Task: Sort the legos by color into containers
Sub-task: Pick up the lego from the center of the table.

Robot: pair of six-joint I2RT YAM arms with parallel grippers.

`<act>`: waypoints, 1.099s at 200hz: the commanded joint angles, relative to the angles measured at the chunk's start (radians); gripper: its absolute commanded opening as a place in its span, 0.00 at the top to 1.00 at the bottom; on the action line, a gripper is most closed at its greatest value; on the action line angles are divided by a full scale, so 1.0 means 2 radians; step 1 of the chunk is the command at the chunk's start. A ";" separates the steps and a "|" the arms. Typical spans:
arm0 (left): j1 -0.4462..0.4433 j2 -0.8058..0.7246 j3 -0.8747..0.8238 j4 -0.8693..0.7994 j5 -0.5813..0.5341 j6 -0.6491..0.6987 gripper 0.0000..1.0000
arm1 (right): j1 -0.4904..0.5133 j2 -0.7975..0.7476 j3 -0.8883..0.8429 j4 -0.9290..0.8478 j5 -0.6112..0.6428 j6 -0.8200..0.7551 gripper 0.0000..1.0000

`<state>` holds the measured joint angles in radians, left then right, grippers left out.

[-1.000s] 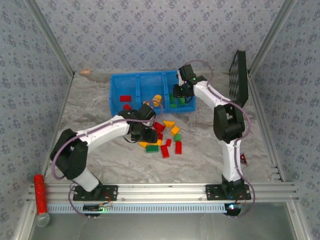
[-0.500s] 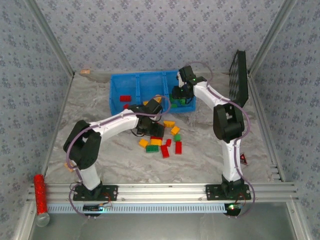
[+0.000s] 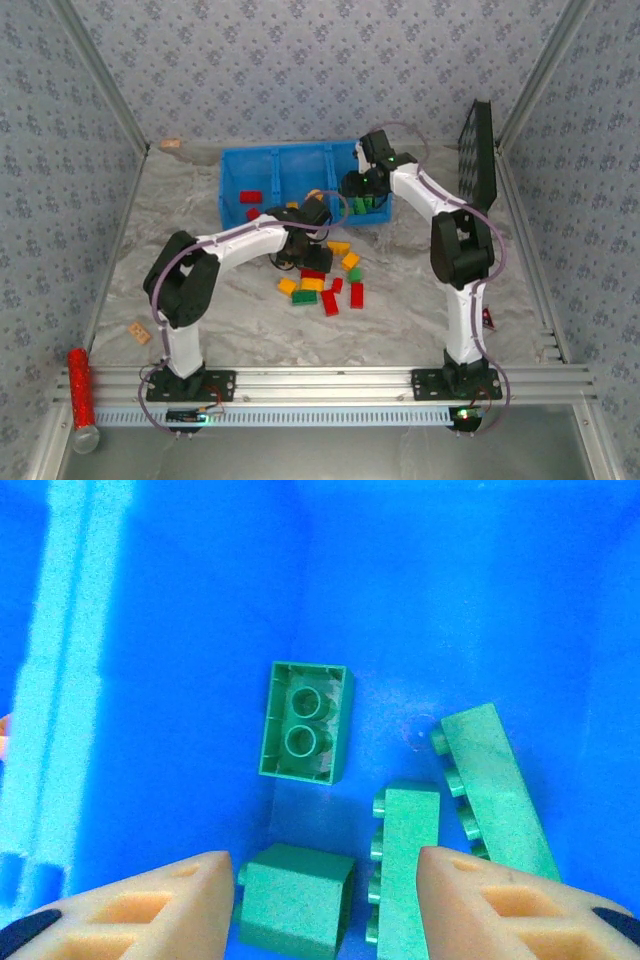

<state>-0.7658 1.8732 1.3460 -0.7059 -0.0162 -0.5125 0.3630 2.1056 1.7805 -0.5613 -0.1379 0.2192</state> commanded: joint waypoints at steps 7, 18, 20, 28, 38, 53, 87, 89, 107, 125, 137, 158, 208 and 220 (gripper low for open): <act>0.006 0.011 0.014 0.002 -0.013 0.004 0.14 | 0.003 -0.040 -0.014 -0.005 -0.006 -0.007 0.48; 0.009 0.015 0.016 0.005 -0.012 0.003 0.15 | 0.003 -0.047 -0.021 -0.004 -0.005 -0.007 0.48; 0.009 0.016 0.017 0.006 -0.012 0.003 0.15 | 0.003 -0.049 -0.022 -0.004 -0.005 -0.007 0.48; 0.010 0.020 0.019 0.007 -0.010 0.003 0.15 | 0.003 -0.053 -0.027 -0.002 -0.006 -0.007 0.48; 0.011 0.025 0.023 0.008 -0.008 0.003 0.15 | 0.003 -0.058 -0.034 0.000 -0.005 -0.007 0.48; 0.012 0.032 0.029 0.009 -0.006 0.004 0.17 | 0.003 -0.062 -0.043 0.002 -0.006 -0.007 0.48; 0.016 0.039 0.028 0.011 0.000 -0.003 0.19 | 0.002 -0.066 -0.059 0.007 -0.010 -0.007 0.48; 0.016 0.039 0.027 0.010 0.001 -0.003 0.20 | 0.002 -0.066 -0.059 0.007 -0.010 -0.006 0.48; 0.019 0.042 0.025 0.010 0.006 -0.006 0.21 | 0.002 -0.066 -0.066 0.009 -0.010 -0.006 0.48; 0.020 0.041 0.022 0.011 0.010 -0.009 0.24 | 0.001 -0.067 -0.068 0.010 -0.011 -0.007 0.48; 0.021 0.039 0.018 0.011 0.011 -0.011 0.26 | 0.000 -0.067 -0.070 0.010 -0.011 -0.008 0.48; 0.024 0.034 0.013 0.010 0.012 -0.012 0.30 | 0.000 -0.072 -0.074 0.007 -0.012 -0.009 0.48; 0.034 0.008 0.000 0.006 0.010 -0.009 0.34 | 0.002 -0.151 -0.160 -0.007 -0.009 0.001 0.43; 0.037 0.000 -0.002 0.003 0.010 -0.007 0.35 | 0.007 -0.183 -0.192 -0.011 -0.006 0.010 0.42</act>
<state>-0.7063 1.9308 1.3624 -0.6769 -0.0006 -0.5282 0.3660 1.8729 1.4849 -0.5449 -0.1505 0.2180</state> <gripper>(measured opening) 0.663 0.570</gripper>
